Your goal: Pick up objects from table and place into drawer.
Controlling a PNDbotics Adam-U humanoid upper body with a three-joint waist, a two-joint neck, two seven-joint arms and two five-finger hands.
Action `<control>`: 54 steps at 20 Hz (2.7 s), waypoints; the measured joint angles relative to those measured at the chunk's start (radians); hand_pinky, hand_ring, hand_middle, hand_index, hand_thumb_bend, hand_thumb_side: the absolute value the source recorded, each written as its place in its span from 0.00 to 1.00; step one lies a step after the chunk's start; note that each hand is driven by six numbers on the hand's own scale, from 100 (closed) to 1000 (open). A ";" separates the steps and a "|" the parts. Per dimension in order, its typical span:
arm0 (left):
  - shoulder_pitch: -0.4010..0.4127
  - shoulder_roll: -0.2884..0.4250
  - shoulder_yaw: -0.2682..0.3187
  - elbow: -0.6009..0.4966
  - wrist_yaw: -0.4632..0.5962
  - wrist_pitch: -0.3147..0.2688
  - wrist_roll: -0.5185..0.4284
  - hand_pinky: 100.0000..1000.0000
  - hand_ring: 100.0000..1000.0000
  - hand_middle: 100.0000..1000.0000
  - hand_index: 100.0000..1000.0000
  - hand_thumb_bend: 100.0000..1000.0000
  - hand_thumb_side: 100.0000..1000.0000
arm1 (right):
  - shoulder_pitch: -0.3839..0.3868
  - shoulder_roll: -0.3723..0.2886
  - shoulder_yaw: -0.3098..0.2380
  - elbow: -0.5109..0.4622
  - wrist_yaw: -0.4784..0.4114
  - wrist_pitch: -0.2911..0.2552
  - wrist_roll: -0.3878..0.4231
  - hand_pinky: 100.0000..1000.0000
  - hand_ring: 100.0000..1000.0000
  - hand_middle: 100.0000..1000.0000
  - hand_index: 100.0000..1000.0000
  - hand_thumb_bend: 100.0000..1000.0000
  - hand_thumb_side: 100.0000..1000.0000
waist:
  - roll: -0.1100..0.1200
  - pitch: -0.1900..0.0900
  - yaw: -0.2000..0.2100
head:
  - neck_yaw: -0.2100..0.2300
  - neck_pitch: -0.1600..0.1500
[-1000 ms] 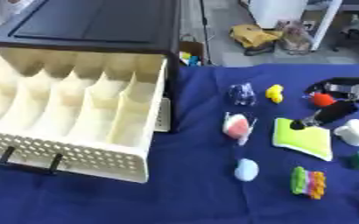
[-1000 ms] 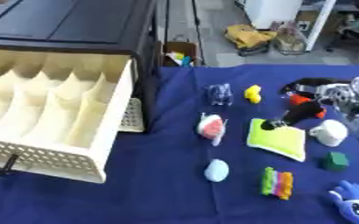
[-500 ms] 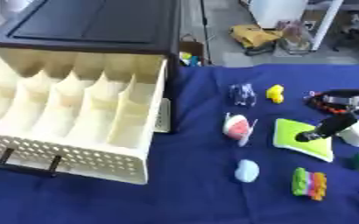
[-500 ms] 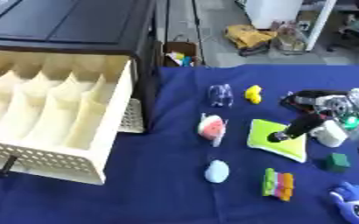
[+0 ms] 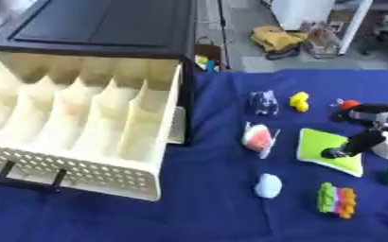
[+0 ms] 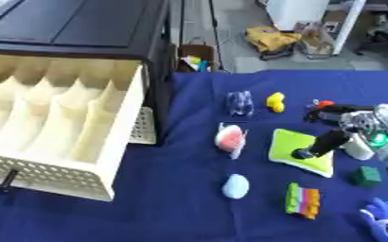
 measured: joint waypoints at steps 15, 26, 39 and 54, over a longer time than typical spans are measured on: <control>0.000 -0.008 0.000 0.000 0.001 0.000 -0.001 0.61 0.76 0.72 0.85 0.36 1.00 | 0.049 -0.023 0.017 -0.101 0.064 -0.028 0.004 0.92 0.96 0.89 0.99 0.43 0.46 | -0.003 0.005 0.000 | 0.004 -0.004; 0.000 -0.008 0.000 0.000 0.002 0.000 -0.005 0.61 0.76 0.72 0.85 0.35 1.00 | 0.077 -0.052 0.013 -0.165 0.042 -0.019 0.046 0.92 0.96 0.87 0.97 0.43 0.45 | -0.009 0.005 -0.004 | 0.007 -0.009; -0.003 -0.016 -0.002 0.000 0.009 -0.002 -0.008 0.61 0.76 0.72 0.85 0.35 1.00 | 0.046 -0.029 0.043 -0.088 0.057 -0.025 0.062 0.92 0.97 0.87 0.99 0.43 0.45 | -0.007 0.005 0.008 | -0.003 -0.017; -0.004 -0.018 -0.005 0.000 0.010 -0.004 -0.008 0.60 0.76 0.72 0.85 0.33 1.00 | 0.019 -0.007 0.048 -0.032 0.070 -0.022 -0.007 0.89 0.90 0.61 0.74 0.28 0.52 | -0.009 0.011 0.012 | -0.010 -0.018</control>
